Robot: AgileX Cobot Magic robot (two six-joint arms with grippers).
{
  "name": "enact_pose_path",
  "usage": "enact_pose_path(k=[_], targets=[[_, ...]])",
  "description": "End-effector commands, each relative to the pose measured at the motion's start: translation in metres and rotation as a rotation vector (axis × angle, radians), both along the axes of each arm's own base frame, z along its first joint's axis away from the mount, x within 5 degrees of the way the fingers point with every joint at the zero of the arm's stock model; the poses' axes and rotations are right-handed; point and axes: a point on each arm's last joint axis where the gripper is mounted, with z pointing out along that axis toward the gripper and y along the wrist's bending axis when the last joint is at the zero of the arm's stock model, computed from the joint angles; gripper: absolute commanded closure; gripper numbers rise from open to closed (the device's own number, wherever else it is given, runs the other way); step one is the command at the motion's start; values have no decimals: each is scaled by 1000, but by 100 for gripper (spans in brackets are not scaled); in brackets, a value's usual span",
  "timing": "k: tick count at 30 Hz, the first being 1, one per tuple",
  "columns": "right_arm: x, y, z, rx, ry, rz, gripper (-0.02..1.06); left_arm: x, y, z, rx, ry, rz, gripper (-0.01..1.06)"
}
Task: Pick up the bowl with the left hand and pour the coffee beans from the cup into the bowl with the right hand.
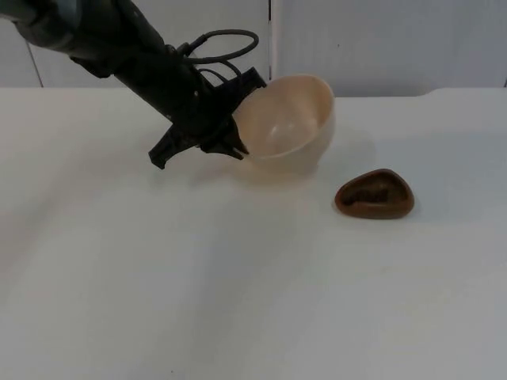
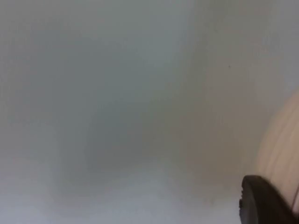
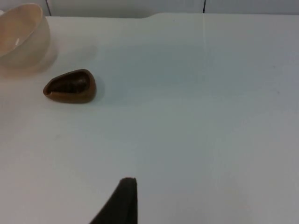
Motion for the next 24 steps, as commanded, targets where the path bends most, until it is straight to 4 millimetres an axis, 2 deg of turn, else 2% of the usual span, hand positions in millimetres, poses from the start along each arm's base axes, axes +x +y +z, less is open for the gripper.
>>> enact_pose_path(k=[1,3,9,12,13,17,24], targets=[[0,0,0,1,-6,-2,-1,2,-3,6,-17,-17,12,105],[0,0,0,1,-6,-2,-1,1,-3,7,-18,-18,11,105],[0,0,0,1,-6,-2,-1,-4,-4,36,-20,-31,-42,105],[0,0,0,1,-6,-2,-1,-10,2,58,57,-52,-119,105],[0,0,0,1,-6,-2,-1,-10,2,58,57,-52,-119,105],[0,0,0,1,-6,-2,-1,-25,18,86,253,-24,-222,105],[0,0,0,1,-6,-2,-1,-42,30,109,365,19,-284,105]])
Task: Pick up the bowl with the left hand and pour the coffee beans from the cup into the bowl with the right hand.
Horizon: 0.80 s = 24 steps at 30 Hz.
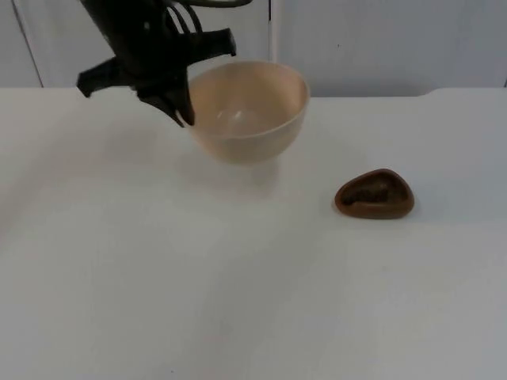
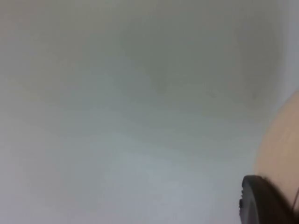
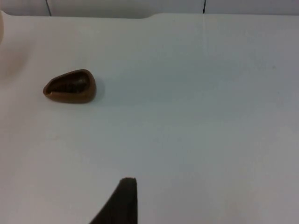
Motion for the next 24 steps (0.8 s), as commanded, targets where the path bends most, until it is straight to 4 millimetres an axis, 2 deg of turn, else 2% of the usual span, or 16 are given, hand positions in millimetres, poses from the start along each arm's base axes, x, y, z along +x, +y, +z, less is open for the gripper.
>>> enact_pose_path(k=[1,11,17,19,23,24], targets=[[0,0,0,3,-6,-3,-1,-9,3,14,25,4,-13,105],[0,0,0,3,-6,-3,-1,-46,14,26,20,-16,-25,105],[0,0,0,3,-6,-3,-1,-79,21,31,29,-16,-60,105],[0,0,0,3,-6,-3,-1,-86,21,33,29,-23,-81,105],[0,0,0,1,-6,-4,-1,-115,11,29,42,-35,-171,105],[0,0,0,1,-6,-4,-1,-115,11,29,42,-35,-171,105]])
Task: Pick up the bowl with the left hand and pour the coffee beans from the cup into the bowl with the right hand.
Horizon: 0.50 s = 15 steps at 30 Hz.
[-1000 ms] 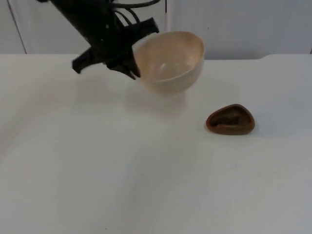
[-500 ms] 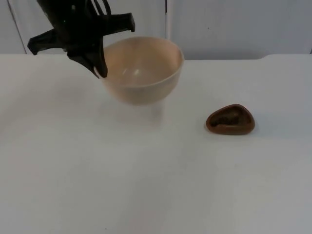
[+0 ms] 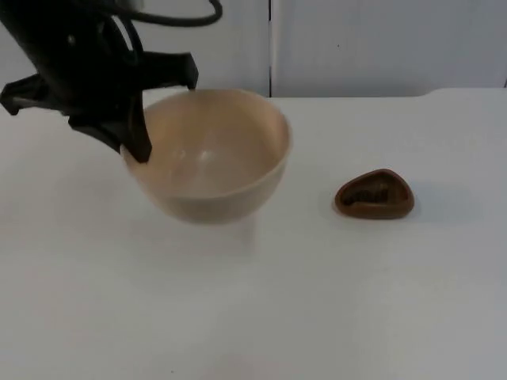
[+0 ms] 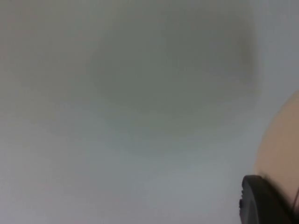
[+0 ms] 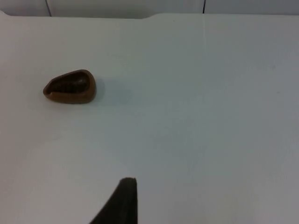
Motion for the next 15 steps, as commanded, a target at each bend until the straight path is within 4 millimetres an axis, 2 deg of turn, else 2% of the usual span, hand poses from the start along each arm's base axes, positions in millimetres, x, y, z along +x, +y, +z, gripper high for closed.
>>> enact_pose_path(k=[1,4,5,9,15], targets=[[0,0,0,-1,-6,-3,-1,-15,-10,-1,-10,-15,-46,105],[0,0,0,-1,-6,-3,-1,-36,-30,-12,3,19,-121,105],[0,0,0,-1,-6,-3,-1,-36,-30,-12,3,19,-121,105],[0,0,0,-1,-6,-3,-1,-59,-55,-21,20,45,-227,105],[0,0,0,-1,-6,-3,-1,-70,-76,-20,10,-4,-296,105]])
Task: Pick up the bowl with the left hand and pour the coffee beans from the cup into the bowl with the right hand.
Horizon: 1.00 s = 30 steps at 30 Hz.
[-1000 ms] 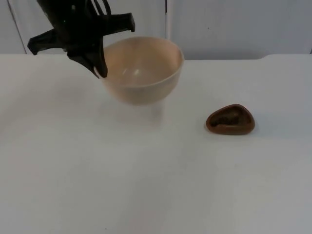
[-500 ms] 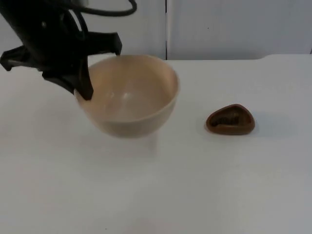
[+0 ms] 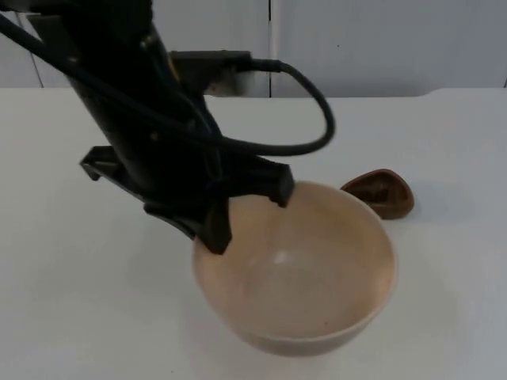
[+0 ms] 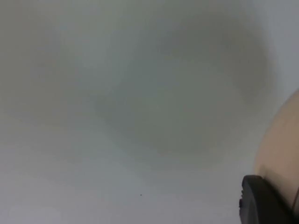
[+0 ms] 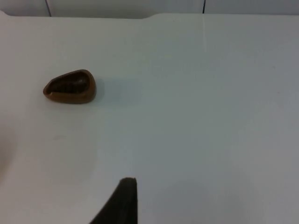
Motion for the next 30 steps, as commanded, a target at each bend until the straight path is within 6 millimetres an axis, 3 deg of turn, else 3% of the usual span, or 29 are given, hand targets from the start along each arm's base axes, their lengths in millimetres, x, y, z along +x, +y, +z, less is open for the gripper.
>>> enact_pose_path(k=[1,30], targets=[[0,0,0,-1,-6,-3,-1,-4,-6,3,-21,-30,-16,105],[0,0,0,1,-6,-2,-1,-2,-5,3,-19,-42,-15,105]])
